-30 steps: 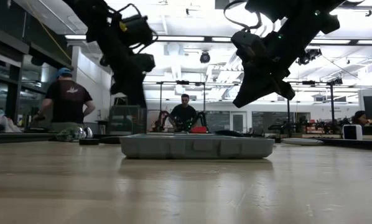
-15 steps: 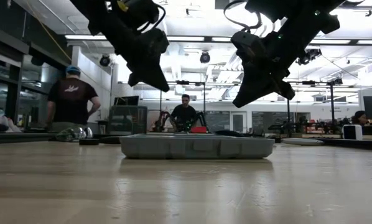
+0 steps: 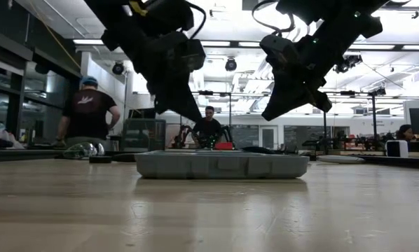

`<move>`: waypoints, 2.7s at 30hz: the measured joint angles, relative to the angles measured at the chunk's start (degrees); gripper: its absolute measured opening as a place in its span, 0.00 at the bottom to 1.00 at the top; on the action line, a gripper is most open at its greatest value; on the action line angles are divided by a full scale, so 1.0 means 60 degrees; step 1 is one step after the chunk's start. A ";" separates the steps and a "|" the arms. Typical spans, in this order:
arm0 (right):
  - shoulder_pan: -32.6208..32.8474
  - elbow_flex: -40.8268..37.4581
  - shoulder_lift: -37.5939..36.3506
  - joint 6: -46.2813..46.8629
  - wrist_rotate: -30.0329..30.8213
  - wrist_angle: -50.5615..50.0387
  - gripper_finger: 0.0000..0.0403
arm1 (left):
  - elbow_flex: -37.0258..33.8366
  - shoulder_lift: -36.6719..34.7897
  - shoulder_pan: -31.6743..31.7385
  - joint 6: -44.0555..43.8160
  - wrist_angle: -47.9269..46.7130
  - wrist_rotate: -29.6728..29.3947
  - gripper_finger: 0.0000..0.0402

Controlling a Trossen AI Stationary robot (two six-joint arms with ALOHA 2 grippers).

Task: Prefit tool cases
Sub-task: Remove the orange hammer from the gray tool box

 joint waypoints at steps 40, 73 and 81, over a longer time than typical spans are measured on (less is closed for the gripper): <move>-0.0004 0.0001 0.0000 -0.0066 0.0239 -0.0226 0.00 | 0.0117 0.1544 -0.1230 0.0762 -0.2054 -0.1550 0.05; 0.0211 0.0015 0.2042 0.0229 -0.2400 0.3218 0.00 | 0.0350 0.0520 -0.0430 0.0758 -0.1829 0.0068 0.07; 0.0299 0.0904 0.2804 -0.0249 -0.2142 0.2446 0.00 | 0.0353 0.0520 -0.0371 0.0770 -0.1613 0.0733 0.23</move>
